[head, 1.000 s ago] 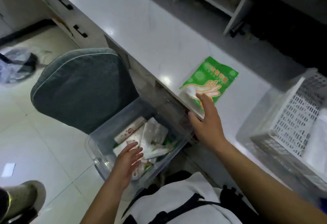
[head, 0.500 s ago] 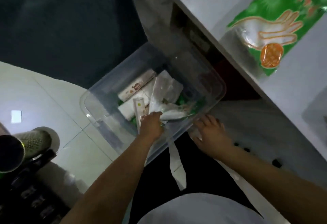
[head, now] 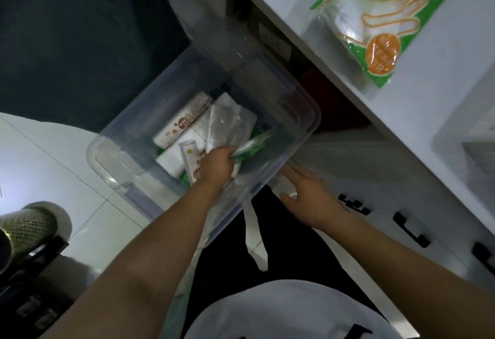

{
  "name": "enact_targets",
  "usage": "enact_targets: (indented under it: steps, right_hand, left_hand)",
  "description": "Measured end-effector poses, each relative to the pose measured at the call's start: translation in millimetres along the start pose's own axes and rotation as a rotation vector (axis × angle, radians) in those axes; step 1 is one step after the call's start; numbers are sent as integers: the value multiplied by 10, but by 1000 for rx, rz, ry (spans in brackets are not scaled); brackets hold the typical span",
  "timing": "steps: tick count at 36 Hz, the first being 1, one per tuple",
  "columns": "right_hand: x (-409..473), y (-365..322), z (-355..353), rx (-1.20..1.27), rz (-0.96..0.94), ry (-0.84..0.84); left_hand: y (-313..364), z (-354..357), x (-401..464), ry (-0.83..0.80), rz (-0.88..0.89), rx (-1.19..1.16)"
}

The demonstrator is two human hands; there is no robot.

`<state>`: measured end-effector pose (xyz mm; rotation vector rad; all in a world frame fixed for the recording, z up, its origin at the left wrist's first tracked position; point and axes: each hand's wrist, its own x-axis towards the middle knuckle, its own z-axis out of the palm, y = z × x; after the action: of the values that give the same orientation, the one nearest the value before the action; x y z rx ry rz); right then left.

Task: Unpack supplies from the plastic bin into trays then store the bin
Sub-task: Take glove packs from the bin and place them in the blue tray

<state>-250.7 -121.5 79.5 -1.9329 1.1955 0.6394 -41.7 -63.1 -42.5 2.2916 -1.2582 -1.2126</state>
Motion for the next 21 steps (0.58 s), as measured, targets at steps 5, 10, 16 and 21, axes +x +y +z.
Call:
enact_targets:
  steps: [5, 10, 16, 21]
  right_hand:
    - [-177, -160, -165, 231, -29, 46]
    - [-294, -338, -317, 509, 27, 76]
    - [-606, -674, -682, 1020, -88, 63]
    - [-949, -764, -1055, 1231, -246, -122]
  left_hand:
    - [-72, -550, -346, 31, -57, -250]
    - [56, -1214, -947, 2, -139, -789]
    - [308, -1842, -1570, -120, -40, -1041]
    - [602, -1999, -1735, -226, 80, -1138]
